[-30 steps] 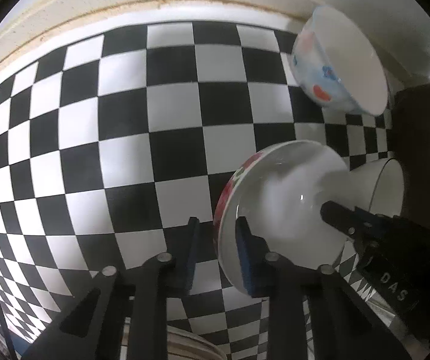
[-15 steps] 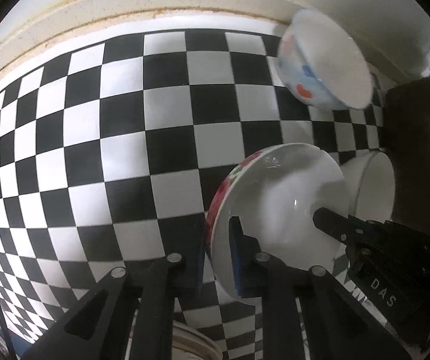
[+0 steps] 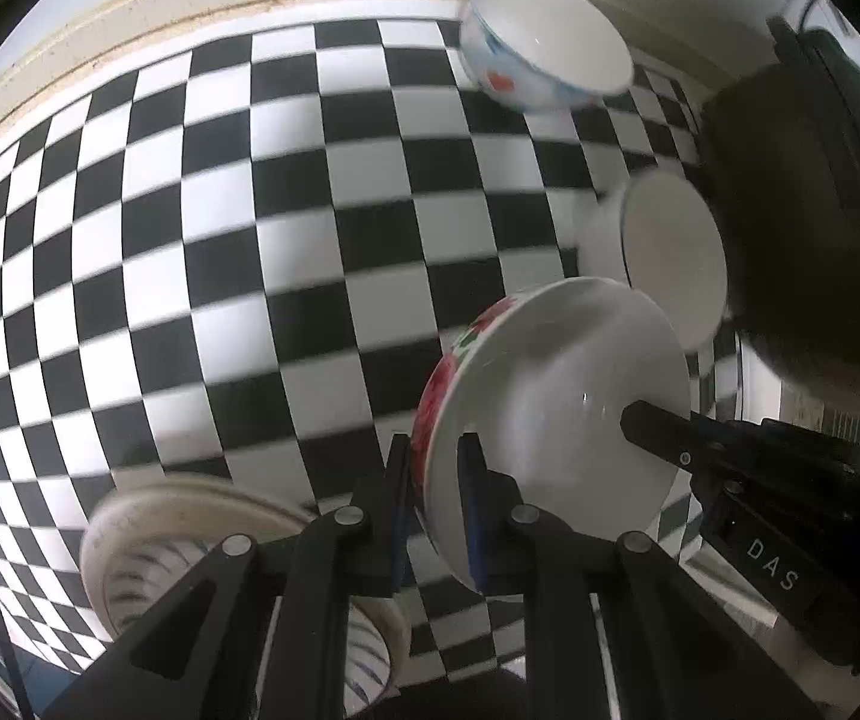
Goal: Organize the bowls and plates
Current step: 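Lift the red-flower bowl with both grippers and carry it beside the plate stack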
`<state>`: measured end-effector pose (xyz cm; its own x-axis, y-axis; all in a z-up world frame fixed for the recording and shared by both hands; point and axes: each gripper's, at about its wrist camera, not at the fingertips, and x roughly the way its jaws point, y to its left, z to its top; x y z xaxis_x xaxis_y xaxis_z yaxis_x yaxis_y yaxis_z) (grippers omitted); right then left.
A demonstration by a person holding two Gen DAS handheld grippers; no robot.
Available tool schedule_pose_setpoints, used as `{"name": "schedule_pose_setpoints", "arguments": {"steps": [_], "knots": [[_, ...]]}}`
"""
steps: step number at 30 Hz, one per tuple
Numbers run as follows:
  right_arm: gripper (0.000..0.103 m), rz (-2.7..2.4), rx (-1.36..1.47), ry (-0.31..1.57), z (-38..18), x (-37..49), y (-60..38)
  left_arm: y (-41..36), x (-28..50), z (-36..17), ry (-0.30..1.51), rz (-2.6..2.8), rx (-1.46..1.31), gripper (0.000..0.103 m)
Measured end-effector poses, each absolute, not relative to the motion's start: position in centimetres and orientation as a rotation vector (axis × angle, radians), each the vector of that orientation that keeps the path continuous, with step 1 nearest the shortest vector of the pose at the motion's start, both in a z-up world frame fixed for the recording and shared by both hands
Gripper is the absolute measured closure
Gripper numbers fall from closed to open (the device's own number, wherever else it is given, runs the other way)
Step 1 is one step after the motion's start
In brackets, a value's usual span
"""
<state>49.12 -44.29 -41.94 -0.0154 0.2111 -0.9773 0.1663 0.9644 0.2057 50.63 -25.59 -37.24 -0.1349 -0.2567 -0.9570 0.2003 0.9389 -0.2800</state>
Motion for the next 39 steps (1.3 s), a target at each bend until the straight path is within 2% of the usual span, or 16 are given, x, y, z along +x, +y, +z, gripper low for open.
{"name": "schedule_pose_setpoints", "arguments": {"steps": [20, 39], "knots": [[0.096, 0.025, 0.329, 1.685, -45.5, 38.0, -44.5, -28.4, 43.1, -41.5, 1.777, -0.451, 0.068, 0.09], [0.096, 0.017, 0.354, 1.704, -47.2, 36.9, -43.5, -30.4, 41.7, -43.6, 1.804, -0.442, 0.132, 0.09]]}}
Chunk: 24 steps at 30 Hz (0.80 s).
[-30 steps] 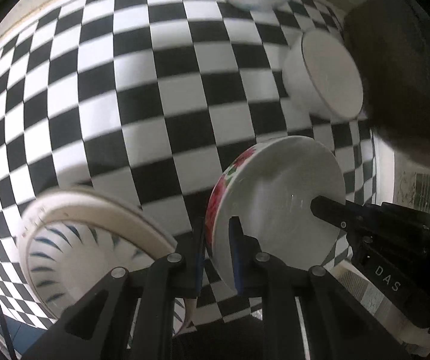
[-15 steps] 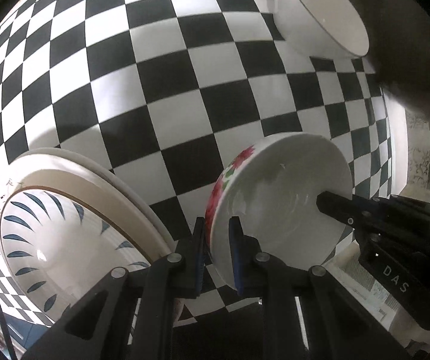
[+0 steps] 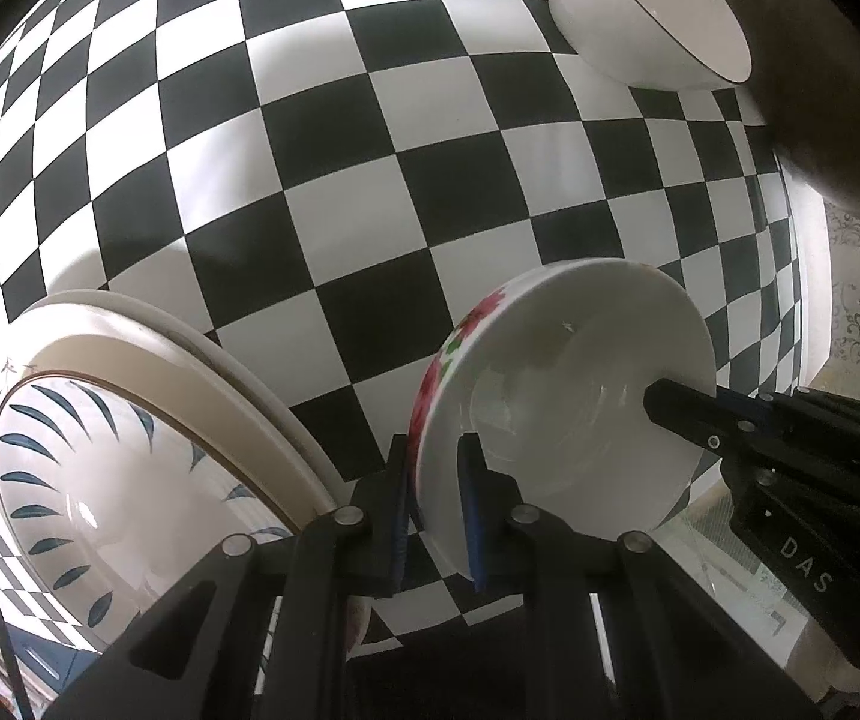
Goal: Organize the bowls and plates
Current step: 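Lift the red-flower bowl with both grippers and carry it beside the plate stack, then lower the red-flower bowl onto the cloth and open both grippers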
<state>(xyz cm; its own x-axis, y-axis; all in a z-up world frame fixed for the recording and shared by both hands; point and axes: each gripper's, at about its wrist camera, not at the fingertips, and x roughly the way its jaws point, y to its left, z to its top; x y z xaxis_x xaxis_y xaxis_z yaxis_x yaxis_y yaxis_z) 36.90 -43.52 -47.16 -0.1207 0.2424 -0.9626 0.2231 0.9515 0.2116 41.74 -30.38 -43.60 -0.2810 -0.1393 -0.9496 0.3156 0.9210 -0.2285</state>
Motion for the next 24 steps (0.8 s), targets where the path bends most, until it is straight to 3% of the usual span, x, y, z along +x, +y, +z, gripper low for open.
{"name": "schedule_pose_setpoints", "arguments": {"steps": [9, 17, 21, 24], "knots": [[0.095, 0.008, 0.342, 1.692, -45.9, 37.6, -44.8, -28.9, 42.4, -42.7, 1.808, -0.411, 0.069, 0.089], [0.094, -0.055, 0.409, 1.561, -40.3, 38.5, -47.4, -29.4, 42.5, -35.8, 1.706, -0.468, 0.043, 0.086], [0.071, -0.118, 0.435, 1.5, -38.9, 40.5, -49.9, -30.7, 45.4, -33.3, 1.604, -0.484, 0.053, 0.072], [0.069, -0.188, 0.398, 1.461, -38.7, 43.0, -51.7, -31.8, 48.8, -33.7, 1.591, -0.469, 0.021, 0.071]]}}
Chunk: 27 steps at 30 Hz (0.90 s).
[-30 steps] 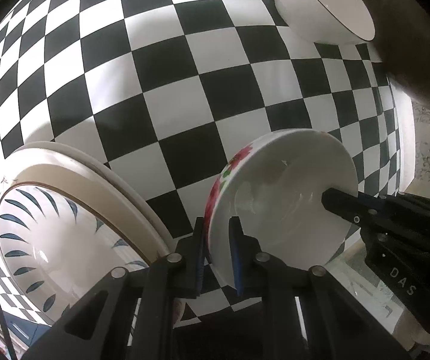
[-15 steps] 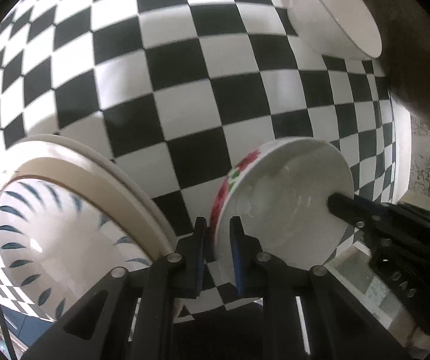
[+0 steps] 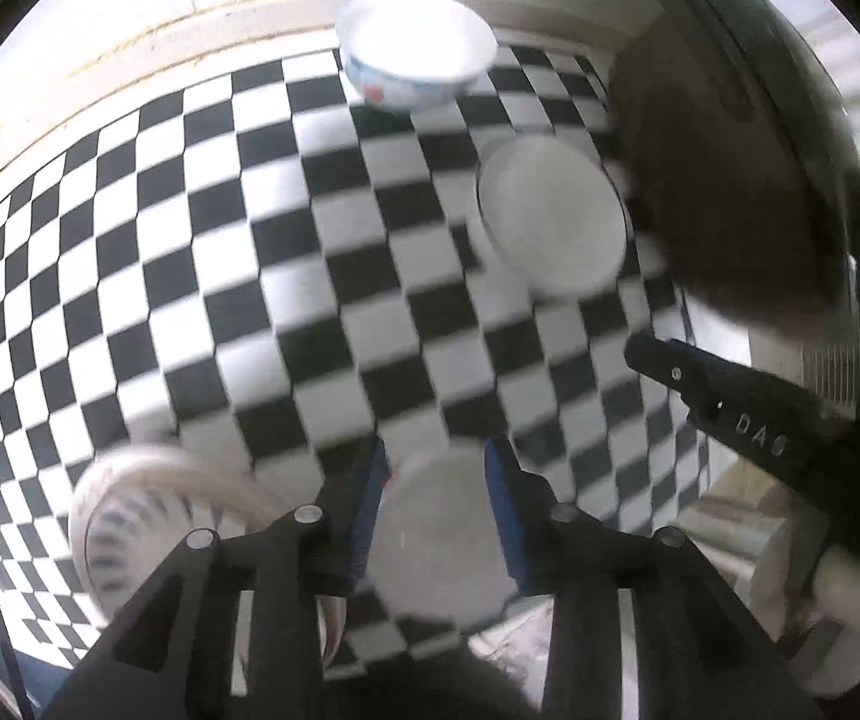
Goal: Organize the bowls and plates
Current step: 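Lower the red-flower bowl onto the cloth and open both grippers, then grasp the blue-rimmed white bowl with the left gripper while the right gripper grasps it too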
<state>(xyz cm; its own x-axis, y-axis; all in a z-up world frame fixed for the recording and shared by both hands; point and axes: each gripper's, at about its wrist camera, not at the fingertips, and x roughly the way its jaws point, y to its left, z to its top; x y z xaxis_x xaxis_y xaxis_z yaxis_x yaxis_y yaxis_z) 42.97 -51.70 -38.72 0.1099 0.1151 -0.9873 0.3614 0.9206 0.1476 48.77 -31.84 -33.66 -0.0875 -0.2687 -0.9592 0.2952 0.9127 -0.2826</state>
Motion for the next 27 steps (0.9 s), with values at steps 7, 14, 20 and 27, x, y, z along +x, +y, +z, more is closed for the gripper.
{"name": "schedule_pose_setpoints", "arguments": {"steps": [7, 14, 20, 27], "knots": [[0.069, -0.257, 0.285, 1.481, -40.5, 48.5, -53.8, -35.5, 55.3, -36.7, 1.614, -0.458, -0.012, 0.071], [0.069, -0.272, 0.238, 1.526, -43.2, 50.5, -53.9, -38.8, 58.1, -40.8, 1.699, -0.47, 0.032, 0.071], [0.079, -0.271, 0.25, 1.561, -45.2, 51.8, -54.2, -39.9, 58.9, -43.9, 1.741, -0.471, 0.094, 0.072], [0.092, -0.28, 0.216, 1.57, -46.2, 52.4, -54.4, -40.1, 58.7, -44.6, 1.722, -0.514, 0.088, 0.092]]}}
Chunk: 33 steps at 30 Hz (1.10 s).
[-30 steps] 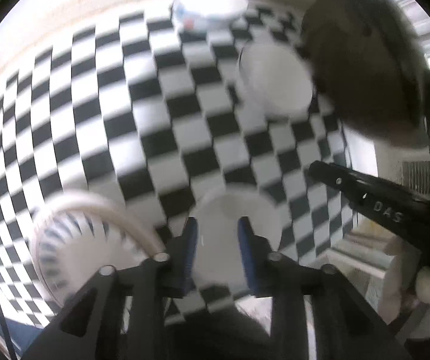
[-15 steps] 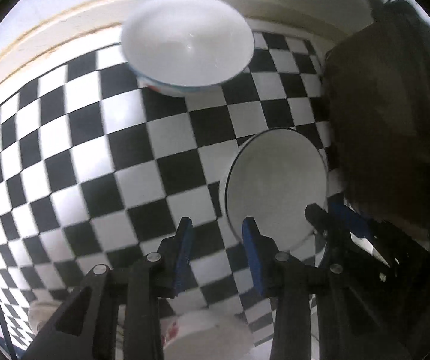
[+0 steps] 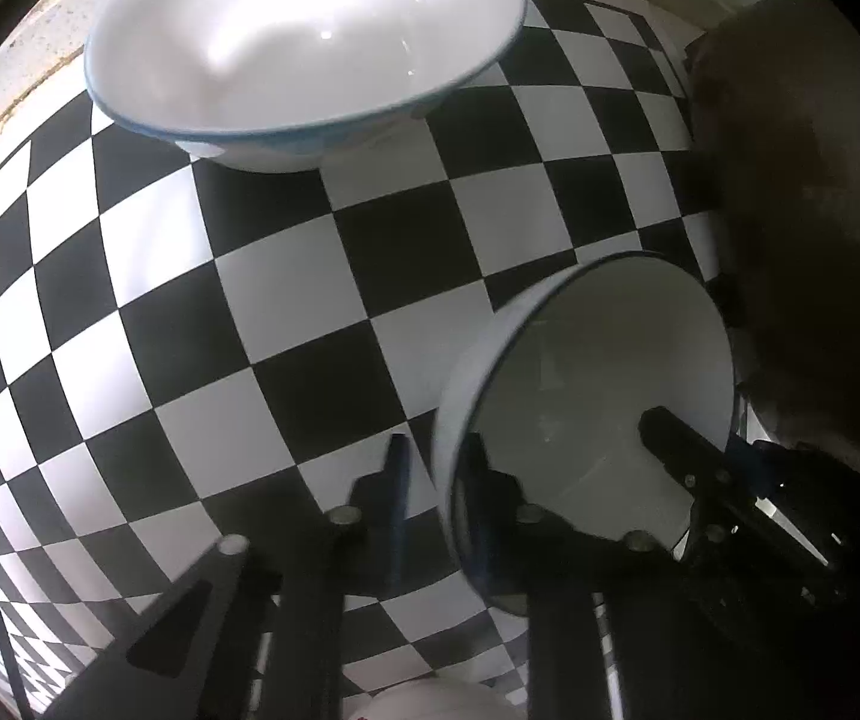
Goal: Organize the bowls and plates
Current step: 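Grasp the blue-rimmed white bowl with the left gripper while the right gripper grasps it too, then carry the blue-rimmed white bowl with both grippers and lower it into the red-flower bowl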
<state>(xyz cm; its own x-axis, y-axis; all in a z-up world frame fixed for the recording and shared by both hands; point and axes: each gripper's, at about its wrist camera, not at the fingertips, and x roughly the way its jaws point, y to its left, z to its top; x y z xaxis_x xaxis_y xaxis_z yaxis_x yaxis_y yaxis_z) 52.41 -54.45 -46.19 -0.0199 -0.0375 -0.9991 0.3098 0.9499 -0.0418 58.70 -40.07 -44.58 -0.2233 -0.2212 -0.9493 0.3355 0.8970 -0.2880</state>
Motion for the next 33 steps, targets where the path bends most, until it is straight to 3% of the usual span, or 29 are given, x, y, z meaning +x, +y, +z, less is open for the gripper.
{"name": "schedule_pose_setpoints", "arguments": {"steps": [17, 33], "knots": [[0.094, -0.204, 0.261, 1.536, -44.6, 52.4, -52.7, -37.6, 56.4, -41.0, 1.664, -0.487, 0.096, 0.092], [0.095, -0.15, 0.303, 1.443, -37.8, 47.8, -50.3, -34.9, 52.3, -34.2, 1.582, -0.513, 0.113, 0.092]]}}
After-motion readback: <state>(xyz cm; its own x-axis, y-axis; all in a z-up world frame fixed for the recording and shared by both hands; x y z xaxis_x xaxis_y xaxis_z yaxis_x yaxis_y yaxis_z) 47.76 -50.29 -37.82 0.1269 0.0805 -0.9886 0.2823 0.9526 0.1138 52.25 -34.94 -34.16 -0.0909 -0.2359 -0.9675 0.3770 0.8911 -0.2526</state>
